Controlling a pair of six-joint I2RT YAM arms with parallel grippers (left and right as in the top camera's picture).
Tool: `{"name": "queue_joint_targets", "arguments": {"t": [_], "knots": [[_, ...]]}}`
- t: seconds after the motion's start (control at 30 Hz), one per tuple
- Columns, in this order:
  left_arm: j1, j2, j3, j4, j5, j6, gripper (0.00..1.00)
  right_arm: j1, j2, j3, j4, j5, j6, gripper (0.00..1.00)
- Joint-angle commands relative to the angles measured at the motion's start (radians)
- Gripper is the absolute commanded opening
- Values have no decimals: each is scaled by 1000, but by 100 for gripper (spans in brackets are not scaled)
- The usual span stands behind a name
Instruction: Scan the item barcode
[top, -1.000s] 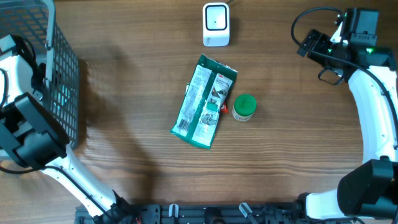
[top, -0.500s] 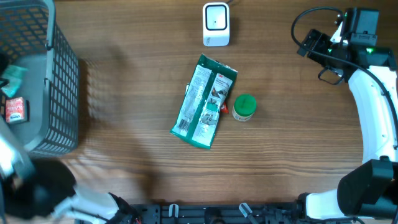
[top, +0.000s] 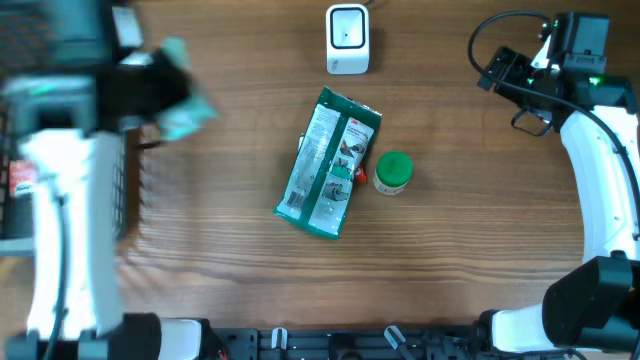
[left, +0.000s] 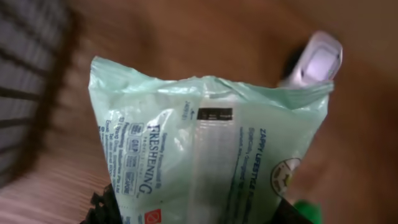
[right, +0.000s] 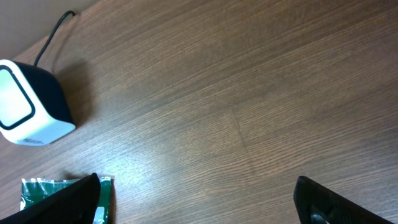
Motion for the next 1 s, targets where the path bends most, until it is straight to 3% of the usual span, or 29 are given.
{"name": "queue_joint_targets", "arguments": {"t": [0.0,0.27,0.4,0.47,0.53,0.6,0.63,0.97], "knots": [[-197,78,-143,73,-15,-39,43,-2,10,2,0,16,7,100],[-489,294,-280,279,-21,-74,44,-2,10,2,0,16,7,100],[-572,388,-280,338,-126,-75,46,-2,10,2,0,16,8,100],[-594,415,-280,350,-132,-74,54,-2,10,2,0,16,7,100],[-603,420,-280,351,-132,-74,73,-2,10,2,0,16,7,100],[-605,418,-279,351,-132,-74,85,-2,10,2,0,16,7,100],[-605,411,-278,351,-132,-74,100,-2,10,2,0,16,7,100],[-504,246,-114,262,-192,-69,100,-2,10,2,0,16,7,100]]}}
